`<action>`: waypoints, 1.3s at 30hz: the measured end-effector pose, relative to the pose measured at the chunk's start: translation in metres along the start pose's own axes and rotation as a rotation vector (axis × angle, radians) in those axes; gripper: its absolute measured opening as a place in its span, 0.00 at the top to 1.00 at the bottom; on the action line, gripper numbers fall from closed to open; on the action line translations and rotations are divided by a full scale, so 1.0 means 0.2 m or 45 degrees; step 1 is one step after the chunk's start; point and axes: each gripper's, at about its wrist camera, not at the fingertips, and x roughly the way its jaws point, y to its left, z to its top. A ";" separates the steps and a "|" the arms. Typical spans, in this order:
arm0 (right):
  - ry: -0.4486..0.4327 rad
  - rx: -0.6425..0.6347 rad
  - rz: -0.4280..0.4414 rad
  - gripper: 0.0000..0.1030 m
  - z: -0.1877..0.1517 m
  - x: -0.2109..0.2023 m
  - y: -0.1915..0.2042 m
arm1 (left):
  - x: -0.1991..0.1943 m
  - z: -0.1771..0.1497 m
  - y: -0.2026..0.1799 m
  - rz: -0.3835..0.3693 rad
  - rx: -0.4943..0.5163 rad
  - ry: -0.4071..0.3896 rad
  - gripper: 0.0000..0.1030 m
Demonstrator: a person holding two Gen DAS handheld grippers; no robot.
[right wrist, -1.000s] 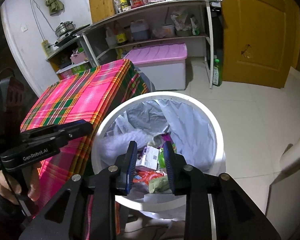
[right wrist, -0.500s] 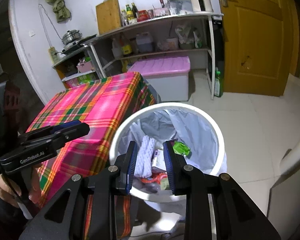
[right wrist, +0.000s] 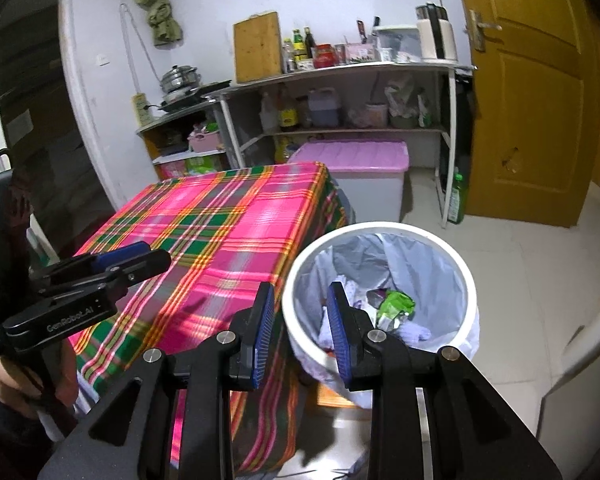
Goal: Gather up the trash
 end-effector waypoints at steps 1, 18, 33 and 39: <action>-0.002 -0.004 -0.002 0.72 -0.01 -0.01 0.01 | -0.02 -0.02 0.01 0.012 -0.003 -0.005 0.60; -0.025 -0.043 -0.037 0.66 -0.19 -0.15 0.13 | -0.33 -0.23 0.04 0.088 -0.013 -0.086 0.60; -0.021 -0.076 -0.047 0.66 -0.22 -0.15 0.17 | -0.39 -0.27 0.08 0.119 -0.054 -0.103 0.60; -0.021 -0.076 -0.047 0.66 -0.22 -0.15 0.18 | -0.38 -0.28 0.08 0.116 -0.057 -0.094 0.60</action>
